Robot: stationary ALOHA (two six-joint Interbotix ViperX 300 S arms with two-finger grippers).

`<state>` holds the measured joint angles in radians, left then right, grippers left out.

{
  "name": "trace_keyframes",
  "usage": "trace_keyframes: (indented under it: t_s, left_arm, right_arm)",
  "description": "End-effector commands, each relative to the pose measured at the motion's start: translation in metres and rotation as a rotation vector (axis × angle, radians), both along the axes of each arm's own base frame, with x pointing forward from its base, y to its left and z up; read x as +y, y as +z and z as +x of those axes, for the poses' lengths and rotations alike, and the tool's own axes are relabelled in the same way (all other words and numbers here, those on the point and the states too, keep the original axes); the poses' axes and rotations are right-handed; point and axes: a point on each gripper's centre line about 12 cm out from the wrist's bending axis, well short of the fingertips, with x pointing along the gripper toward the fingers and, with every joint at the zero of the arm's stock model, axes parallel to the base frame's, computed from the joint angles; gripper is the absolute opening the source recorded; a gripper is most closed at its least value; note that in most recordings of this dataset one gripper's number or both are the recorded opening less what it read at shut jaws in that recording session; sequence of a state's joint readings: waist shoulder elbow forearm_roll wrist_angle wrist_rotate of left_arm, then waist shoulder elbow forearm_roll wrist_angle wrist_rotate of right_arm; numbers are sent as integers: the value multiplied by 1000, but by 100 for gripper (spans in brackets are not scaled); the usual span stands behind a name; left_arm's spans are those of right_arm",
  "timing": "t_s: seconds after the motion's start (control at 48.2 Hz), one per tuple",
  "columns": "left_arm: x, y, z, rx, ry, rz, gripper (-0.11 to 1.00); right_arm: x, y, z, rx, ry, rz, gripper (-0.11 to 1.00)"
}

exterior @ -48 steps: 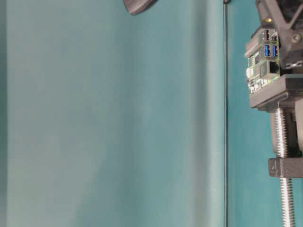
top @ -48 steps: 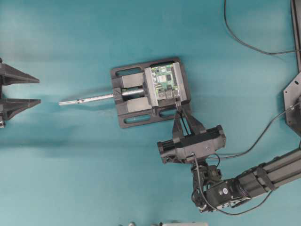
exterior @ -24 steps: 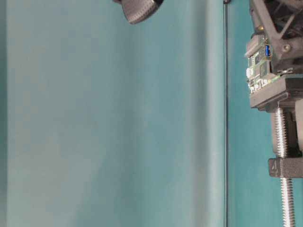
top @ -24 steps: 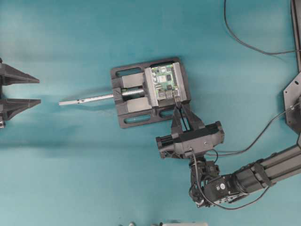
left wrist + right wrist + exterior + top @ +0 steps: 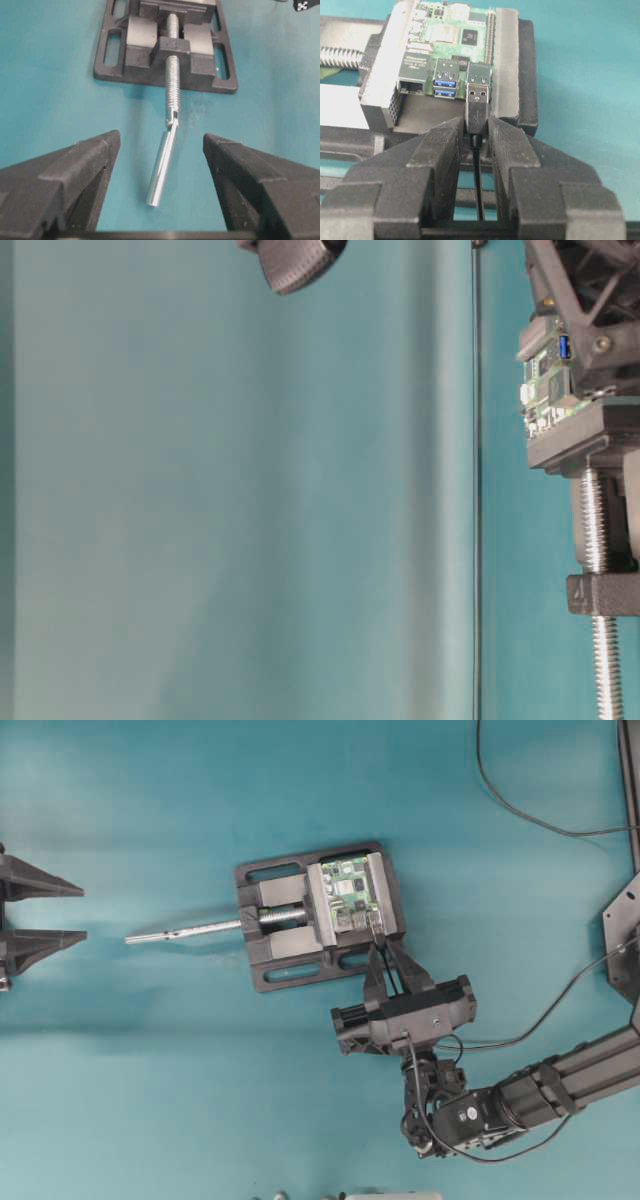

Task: Insert the USB into the fixed PCB.
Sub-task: 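Push the USB plug forward into the USB port with the right gripper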

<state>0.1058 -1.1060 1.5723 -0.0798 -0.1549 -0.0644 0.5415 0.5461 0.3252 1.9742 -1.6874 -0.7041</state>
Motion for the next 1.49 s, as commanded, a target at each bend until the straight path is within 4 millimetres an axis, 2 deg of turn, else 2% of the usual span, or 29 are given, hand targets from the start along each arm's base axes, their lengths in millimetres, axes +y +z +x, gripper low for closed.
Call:
trace_keyframes:
  t_s: [0.0, 1.474]
  left_arm:
    - [1, 4, 2, -13, 4, -2, 83]
    - [1, 4, 2, -13, 4, -2, 83]
  right_arm:
    - [-3, 19, 4, -51, -8, 18, 21]
    - [-27, 24, 10, -45, -45, 4, 21]
